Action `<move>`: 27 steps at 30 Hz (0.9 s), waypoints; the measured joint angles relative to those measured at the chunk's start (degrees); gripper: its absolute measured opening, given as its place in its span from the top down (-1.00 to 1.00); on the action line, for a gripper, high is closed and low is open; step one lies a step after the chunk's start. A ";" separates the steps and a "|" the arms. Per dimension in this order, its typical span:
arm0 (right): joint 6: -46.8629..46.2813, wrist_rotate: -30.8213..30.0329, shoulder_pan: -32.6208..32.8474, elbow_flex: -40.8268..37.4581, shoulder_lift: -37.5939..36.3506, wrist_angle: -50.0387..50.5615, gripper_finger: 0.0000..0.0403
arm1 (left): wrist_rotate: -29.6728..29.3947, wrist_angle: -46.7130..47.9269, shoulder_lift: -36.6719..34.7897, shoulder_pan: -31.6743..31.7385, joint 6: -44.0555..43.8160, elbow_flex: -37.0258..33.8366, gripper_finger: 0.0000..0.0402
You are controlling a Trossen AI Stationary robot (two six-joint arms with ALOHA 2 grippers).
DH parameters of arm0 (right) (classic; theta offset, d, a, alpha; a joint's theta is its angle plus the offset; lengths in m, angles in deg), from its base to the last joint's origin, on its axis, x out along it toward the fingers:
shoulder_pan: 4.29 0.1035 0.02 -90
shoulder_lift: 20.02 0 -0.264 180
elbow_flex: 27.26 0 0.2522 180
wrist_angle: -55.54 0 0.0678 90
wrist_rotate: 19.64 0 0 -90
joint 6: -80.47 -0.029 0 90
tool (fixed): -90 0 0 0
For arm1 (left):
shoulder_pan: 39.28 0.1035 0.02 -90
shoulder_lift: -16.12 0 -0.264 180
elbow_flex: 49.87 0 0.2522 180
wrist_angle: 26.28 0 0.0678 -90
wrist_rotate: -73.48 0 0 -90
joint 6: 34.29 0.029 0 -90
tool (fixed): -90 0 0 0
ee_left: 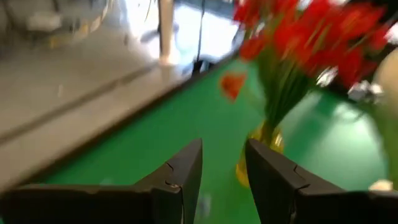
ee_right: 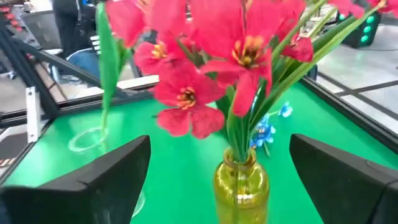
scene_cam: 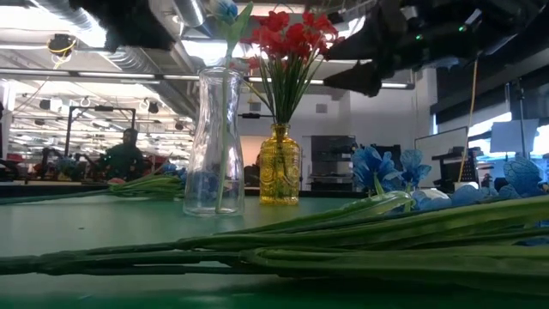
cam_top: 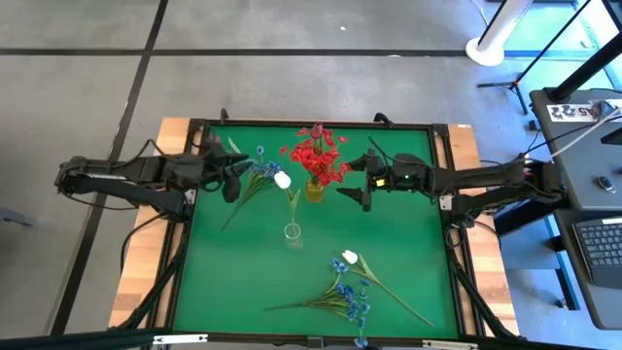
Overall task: Sort flowers into vase by color
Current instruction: Put the top blue flowers into the transparent flower vase
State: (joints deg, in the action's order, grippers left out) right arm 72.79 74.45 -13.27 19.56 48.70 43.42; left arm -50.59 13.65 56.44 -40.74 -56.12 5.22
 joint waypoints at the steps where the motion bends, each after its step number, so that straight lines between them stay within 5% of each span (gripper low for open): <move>1: 0.00 0.07 0.00 0.00 -1.31 1.68 -0.87 | 0.02 3.04 0.10 0.00 -2.89 0.00 0.41; 10: 0.02 -0.43 0.00 -0.02 -8.03 9.72 -0.84 | 2.63 25.56 7.30 0.00 -26.13 0.00 0.41; 17: 0.03 -0.52 0.00 -0.02 -8.03 13.22 -0.84 | 5.66 26.00 18.32 0.04 -26.01 0.00 0.34; 27: 0.15 -0.37 0.00 -0.02 -8.03 14.13 -0.83 | 15.47 26.15 31.99 6.24 -22.92 0.00 -0.15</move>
State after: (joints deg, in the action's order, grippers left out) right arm 72.93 74.09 -13.27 19.53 40.67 57.55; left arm -35.12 39.80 88.43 -34.49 -79.03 5.22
